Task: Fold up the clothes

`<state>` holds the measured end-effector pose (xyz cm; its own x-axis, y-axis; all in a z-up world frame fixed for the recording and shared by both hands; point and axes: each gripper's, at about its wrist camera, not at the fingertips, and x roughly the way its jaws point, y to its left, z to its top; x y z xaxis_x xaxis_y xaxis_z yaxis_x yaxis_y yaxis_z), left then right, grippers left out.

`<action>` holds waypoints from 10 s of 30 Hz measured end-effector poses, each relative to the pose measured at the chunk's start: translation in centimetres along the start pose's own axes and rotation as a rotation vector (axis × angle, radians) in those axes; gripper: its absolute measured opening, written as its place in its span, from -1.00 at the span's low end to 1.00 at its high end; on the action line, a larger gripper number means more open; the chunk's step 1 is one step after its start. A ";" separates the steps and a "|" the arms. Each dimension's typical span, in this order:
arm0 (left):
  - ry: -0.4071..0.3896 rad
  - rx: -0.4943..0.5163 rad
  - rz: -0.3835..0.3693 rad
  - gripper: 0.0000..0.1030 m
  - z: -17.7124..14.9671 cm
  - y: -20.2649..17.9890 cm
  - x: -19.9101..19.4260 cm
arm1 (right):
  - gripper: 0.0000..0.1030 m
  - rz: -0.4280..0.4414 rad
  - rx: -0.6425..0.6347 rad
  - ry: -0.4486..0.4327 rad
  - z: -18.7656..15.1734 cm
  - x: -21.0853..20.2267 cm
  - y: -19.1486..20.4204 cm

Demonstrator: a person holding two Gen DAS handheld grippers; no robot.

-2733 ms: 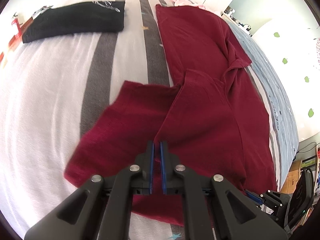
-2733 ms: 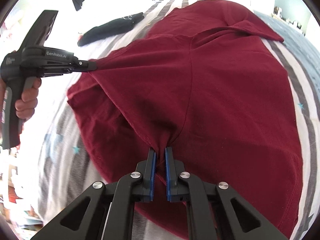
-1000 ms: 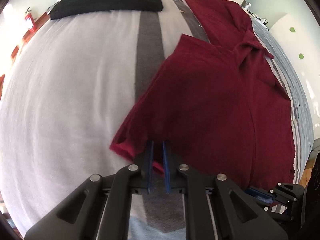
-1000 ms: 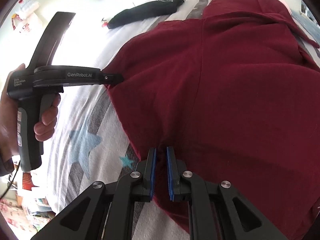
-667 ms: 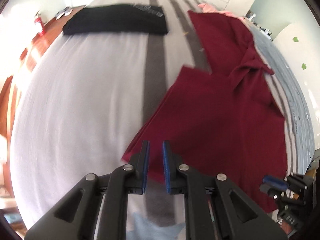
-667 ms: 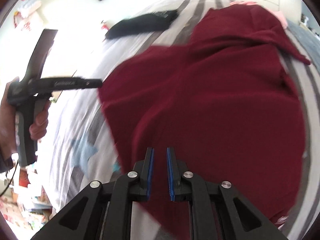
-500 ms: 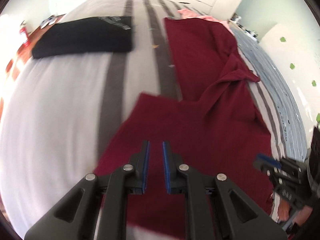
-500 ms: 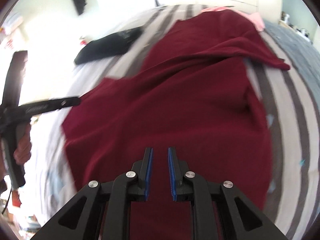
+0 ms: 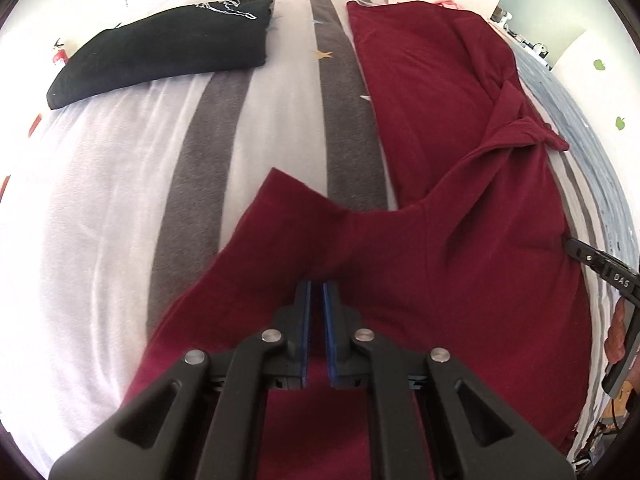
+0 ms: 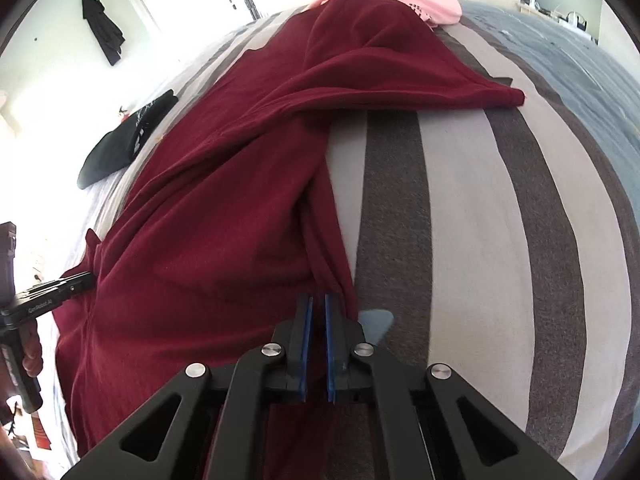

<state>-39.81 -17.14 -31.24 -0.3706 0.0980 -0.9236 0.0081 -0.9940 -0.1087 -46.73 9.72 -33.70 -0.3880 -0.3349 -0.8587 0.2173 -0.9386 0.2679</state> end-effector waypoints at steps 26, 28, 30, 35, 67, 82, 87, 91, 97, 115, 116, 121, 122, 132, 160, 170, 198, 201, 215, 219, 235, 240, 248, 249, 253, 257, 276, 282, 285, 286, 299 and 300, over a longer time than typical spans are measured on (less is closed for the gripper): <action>-0.117 0.082 0.021 -0.69 9.8 -18.9 2.3 | -0.47 -0.096 0.034 -0.072 7.0 -2.3 -10.9; -0.143 0.104 -0.051 -0.64 11.9 -22.0 2.7 | -0.26 -0.128 0.051 -0.090 7.6 -2.5 -12.2; -0.158 0.123 -0.118 -0.47 13.6 -25.0 3.4 | -0.20 -0.160 0.066 -0.107 8.2 -2.7 -13.5; -0.175 0.199 -0.220 -0.34 16.7 -32.8 5.9 | -0.20 -0.208 0.063 -0.104 8.3 -3.4 -14.9; -0.263 0.237 -0.301 -0.94 28.1 -31.1 4.1 | -0.20 -0.161 0.161 -0.099 10.6 -2.2 -16.7; -0.222 0.198 -0.080 -0.94 38.1 -14.8 7.6 | -0.20 -0.151 0.144 -0.050 10.9 0.9 -10.6; -0.165 0.183 -0.031 -0.94 39.6 -12.6 10.9 | -0.20 -0.156 0.144 -0.045 11.0 1.6 -9.1; -0.127 0.151 -0.010 -0.94 40.2 -11.0 13.1 | -0.20 -0.161 0.147 -0.044 11.0 2.1 -8.3; -0.076 0.152 0.014 -0.94 39.6 -10.1 16.1 | -0.20 -0.159 0.143 -0.039 11.1 2.5 -7.4; -0.089 0.143 -0.014 -0.94 41.8 -9.8 17.7 | -0.20 -0.108 0.072 -0.068 14.6 3.4 -4.4; -0.085 0.143 -0.008 -0.94 41.7 -9.7 18.1 | -0.20 -0.108 0.073 -0.064 14.5 3.6 -4.4; -0.091 0.104 -0.019 -0.94 42.0 -9.1 18.6 | -0.20 -0.107 0.077 -0.050 14.3 4.2 -4.6; -0.085 0.110 -0.018 -0.94 41.9 -9.2 18.9 | -0.20 -0.104 0.079 -0.052 14.3 4.2 -4.6; -0.069 0.083 -0.052 -0.93 41.4 -8.2 19.9 | -0.15 -0.073 0.061 -0.145 20.5 6.8 -3.3; -0.064 0.074 -0.053 -0.93 40.8 -6.5 20.2 | -0.54 0.120 -0.093 -0.190 29.7 10.6 3.2; -0.059 0.079 -0.047 -0.93 41.4 -6.2 20.9 | -0.28 -0.084 -0.086 -0.196 30.6 12.2 0.5; -0.109 0.053 -0.031 -0.89 41.2 -7.5 19.8 | -0.95 -0.010 0.048 -0.043 37.8 14.4 -6.1; -0.175 0.004 0.003 -0.76 41.8 -7.2 18.5 | -0.94 -0.022 0.021 -0.063 38.0 13.7 -5.8; -0.191 0.104 -0.177 -0.73 32.1 -6.1 9.5 | -0.71 -0.070 -0.119 -0.246 30.1 4.6 -0.8; -0.131 0.119 -0.236 -0.73 24.5 -7.0 7.3 | -0.71 0.014 -0.145 -0.192 22.8 3.4 2.0; -0.068 0.042 -0.147 -0.93 14.7 -5.1 8.8 | -0.97 -0.032 -0.053 -0.047 9.3 6.0 0.3; -0.129 0.026 -0.121 -0.92 14.4 -5.0 5.1 | -0.93 -0.062 -0.032 -0.076 8.9 4.7 0.0; -0.073 0.152 -0.118 -0.92 9.2 -8.1 3.5 | -0.84 0.006 -0.074 -0.033 3.7 1.8 2.8; -0.060 0.146 -0.096 -0.92 8.5 -8.0 4.1 | -0.84 0.003 -0.080 -0.015 2.8 2.0 3.0; -0.025 0.066 -0.064 -0.78 6.9 -5.5 5.9 | -0.92 -0.014 -0.084 0.020 0.0 2.5 2.5; -0.051 0.010 -0.053 -0.78 7.7 -4.7 4.0 | -0.94 -0.039 -0.064 0.018 -0.2 1.1 2.1; -0.009 -0.049 -0.023 -0.78 4.6 -4.5 1.9 | -0.96 -0.034 -0.073 0.090 -3.7 -1.1 2.5; -0.123 -0.020 -0.031 -0.78 11.1 -5.0 2.0 | -0.88 -0.089 -0.067 0.016 1.4 -1.2 2.5; -0.170 0.021 -0.050 -0.78 15.6 -6.6 4.0 | -0.88 -0.088 -0.050 -0.046 5.8 0.7 2.3; -0.176 0.019 -0.062 -0.78 17.1 -7.0 4.8 | -0.88 -0.088 -0.045 -0.066 7.3 1.3 2.2; -0.140 0.042 -0.057 -0.71 24.8 -6.2 12.1 | -0.97 -0.128 0.036 -0.132 16.9 8.8 -1.4; -0.139 0.035 -0.061 -0.70 25.0 -6.0 12.0 | -0.98 -0.131 0.042 -0.138 17.0 8.5 -1.6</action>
<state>-67.48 -11.16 -32.47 -0.4943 0.1527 -0.8558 -0.0497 -0.9878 -0.1475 -65.60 6.98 -34.05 -0.5306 -0.2153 -0.8198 0.1208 -0.9765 0.1782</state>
